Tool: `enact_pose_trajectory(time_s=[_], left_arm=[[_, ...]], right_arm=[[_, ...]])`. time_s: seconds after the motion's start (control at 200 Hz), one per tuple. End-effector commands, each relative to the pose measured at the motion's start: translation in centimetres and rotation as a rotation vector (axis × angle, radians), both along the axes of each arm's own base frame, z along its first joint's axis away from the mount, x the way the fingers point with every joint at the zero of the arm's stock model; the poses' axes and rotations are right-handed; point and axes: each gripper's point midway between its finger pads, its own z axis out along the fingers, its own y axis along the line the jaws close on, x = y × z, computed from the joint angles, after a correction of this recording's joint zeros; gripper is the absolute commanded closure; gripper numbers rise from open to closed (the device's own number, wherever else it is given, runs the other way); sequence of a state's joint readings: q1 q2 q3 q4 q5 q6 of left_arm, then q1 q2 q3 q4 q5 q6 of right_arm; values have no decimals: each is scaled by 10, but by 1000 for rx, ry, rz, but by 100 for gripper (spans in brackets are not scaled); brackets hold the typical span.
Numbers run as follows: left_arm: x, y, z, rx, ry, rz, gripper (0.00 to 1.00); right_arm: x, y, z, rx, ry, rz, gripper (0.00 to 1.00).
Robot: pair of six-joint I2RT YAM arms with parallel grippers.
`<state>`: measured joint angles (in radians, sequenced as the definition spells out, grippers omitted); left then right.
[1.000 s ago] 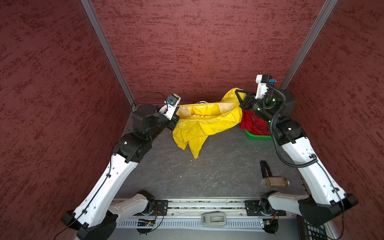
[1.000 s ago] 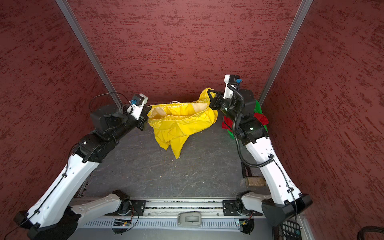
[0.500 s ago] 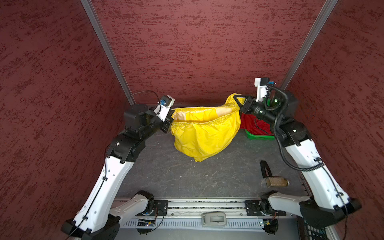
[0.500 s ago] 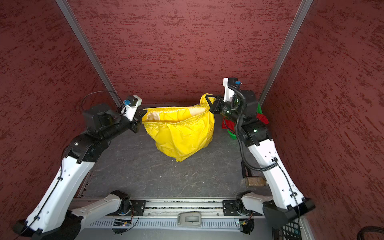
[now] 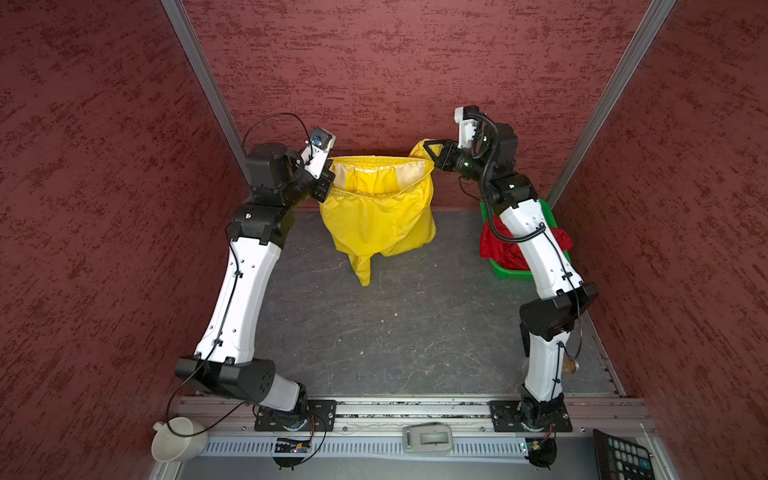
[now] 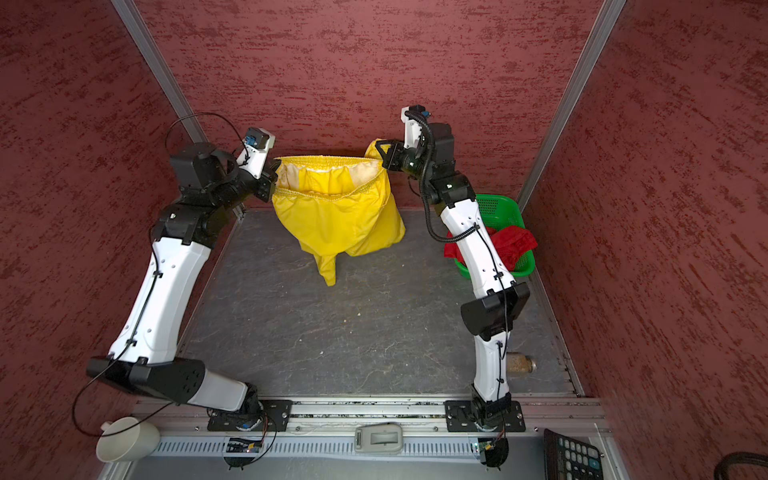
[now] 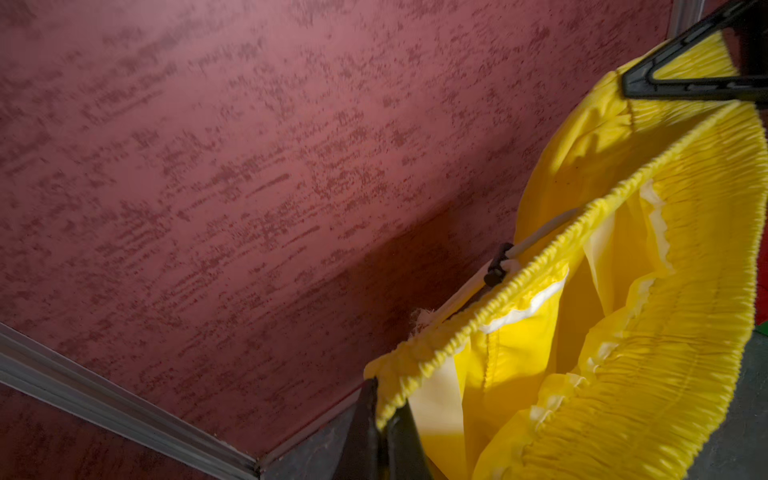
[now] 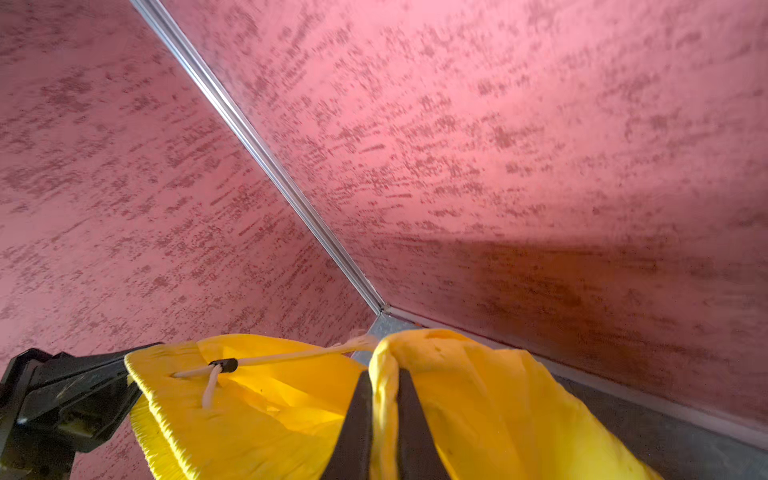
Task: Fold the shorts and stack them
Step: 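Lift the shorts by the waistband with both grippers, stretching it open, then lower the yellow shorts flat onto the table with both grippers and release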
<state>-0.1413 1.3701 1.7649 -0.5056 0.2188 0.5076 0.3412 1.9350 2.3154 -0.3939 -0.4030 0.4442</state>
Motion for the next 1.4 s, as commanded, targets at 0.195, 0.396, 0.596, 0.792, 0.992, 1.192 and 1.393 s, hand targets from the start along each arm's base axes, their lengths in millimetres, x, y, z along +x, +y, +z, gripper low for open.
enact_pose_trajectory(time_s=[0.195, 0.396, 0.596, 0.792, 0.992, 1.192, 1.393], left_arm=[[-87, -20, -148, 106, 180, -44, 99], [-129, -60, -282, 197, 486, -62, 99], [-164, -108, -338, 123, 704, -104, 97], [-215, -160, -383, 153, 905, -219, 60], [-225, -184, -350, 55, 901, -310, 22], [-180, -150, -317, -201, 887, -187, 22], [-138, -114, -349, -376, 966, 30, 31]], right_arm=[[-37, -82, -139, 55, 159, -188, 100], [-72, -103, -302, -76, 512, -270, 100], [-105, -129, -366, -189, 667, -370, 100], [-120, -138, -366, -222, 692, -397, 59], [-141, -147, -317, -262, 646, -411, 44], [-182, -143, -304, -231, 690, -367, 44], [-199, -108, -353, -42, 803, -257, 44]])
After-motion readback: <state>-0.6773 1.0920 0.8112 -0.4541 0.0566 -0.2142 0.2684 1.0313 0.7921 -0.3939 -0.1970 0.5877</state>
